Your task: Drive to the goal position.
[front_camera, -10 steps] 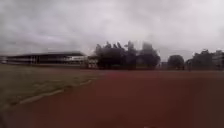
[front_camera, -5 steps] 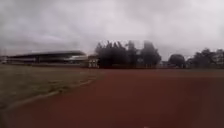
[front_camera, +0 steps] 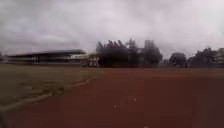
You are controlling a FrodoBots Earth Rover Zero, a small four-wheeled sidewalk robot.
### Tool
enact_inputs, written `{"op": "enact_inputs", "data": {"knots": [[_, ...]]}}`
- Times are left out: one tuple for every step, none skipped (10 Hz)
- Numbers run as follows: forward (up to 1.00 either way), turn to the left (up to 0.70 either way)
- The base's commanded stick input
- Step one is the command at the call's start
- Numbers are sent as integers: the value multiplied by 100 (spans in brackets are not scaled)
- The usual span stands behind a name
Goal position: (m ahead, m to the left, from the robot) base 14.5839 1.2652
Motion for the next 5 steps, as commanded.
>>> {"op": "enact_inputs", "data": {"knots": [[70,0],[70,0],[70,0],[70,0],[70,0]]}}
